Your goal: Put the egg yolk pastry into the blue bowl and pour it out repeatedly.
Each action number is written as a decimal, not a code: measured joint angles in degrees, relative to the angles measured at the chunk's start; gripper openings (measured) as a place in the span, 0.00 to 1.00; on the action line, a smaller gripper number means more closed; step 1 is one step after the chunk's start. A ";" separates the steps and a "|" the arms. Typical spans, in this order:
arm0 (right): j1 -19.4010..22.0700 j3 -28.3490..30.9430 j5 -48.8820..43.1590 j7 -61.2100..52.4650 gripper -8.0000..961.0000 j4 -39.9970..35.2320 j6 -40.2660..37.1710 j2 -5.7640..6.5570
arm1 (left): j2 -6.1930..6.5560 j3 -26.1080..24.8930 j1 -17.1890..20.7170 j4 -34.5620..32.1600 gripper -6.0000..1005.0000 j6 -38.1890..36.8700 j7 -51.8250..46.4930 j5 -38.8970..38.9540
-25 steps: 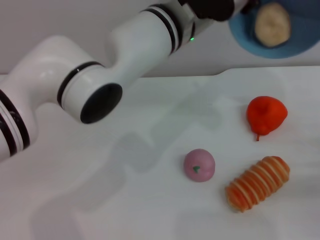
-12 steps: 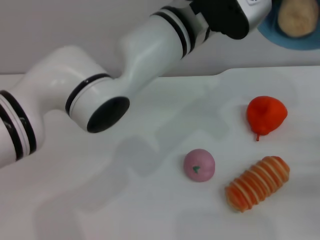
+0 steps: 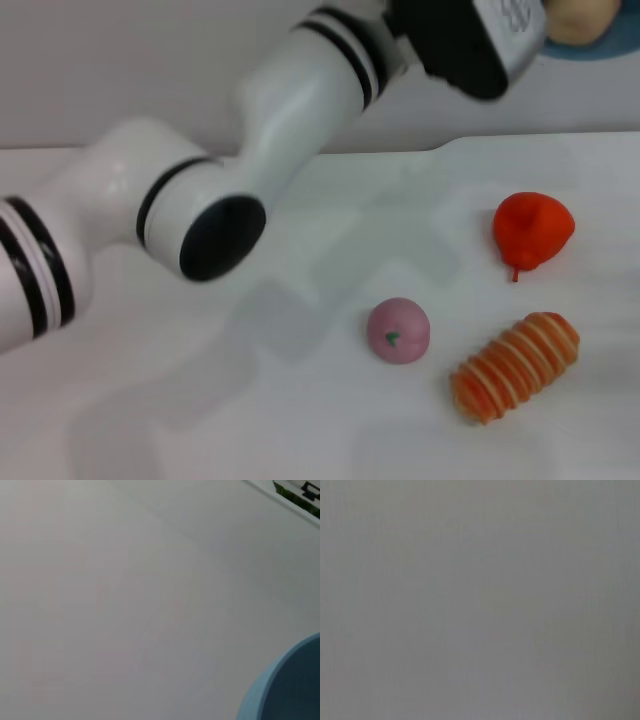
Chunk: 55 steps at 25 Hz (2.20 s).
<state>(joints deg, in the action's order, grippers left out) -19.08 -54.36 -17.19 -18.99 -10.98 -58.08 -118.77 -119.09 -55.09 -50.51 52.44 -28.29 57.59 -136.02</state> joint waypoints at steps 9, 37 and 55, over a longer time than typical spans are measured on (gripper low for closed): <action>-0.63 0.05 0.06 -0.04 0.66 0.00 0.06 0.07 | 0.00 3.82 1.69 -0.59 0.01 -4.78 4.21 2.50; -3.38 -3.73 -8.40 -6.51 0.65 -2.48 6.65 0.31 | 0.94 -32.64 -0.80 -4.71 0.01 66.65 -21.82 -6.97; -4.89 -6.28 -78.95 -79.73 0.65 -33.57 15.98 0.85 | 1.05 -35.03 -0.04 -9.08 0.01 75.45 -29.95 -9.75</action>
<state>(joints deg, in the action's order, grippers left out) -23.97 -60.64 -96.15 -98.72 -44.55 -42.10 -117.92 -118.04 -90.11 -50.55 43.35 47.16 27.64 -145.78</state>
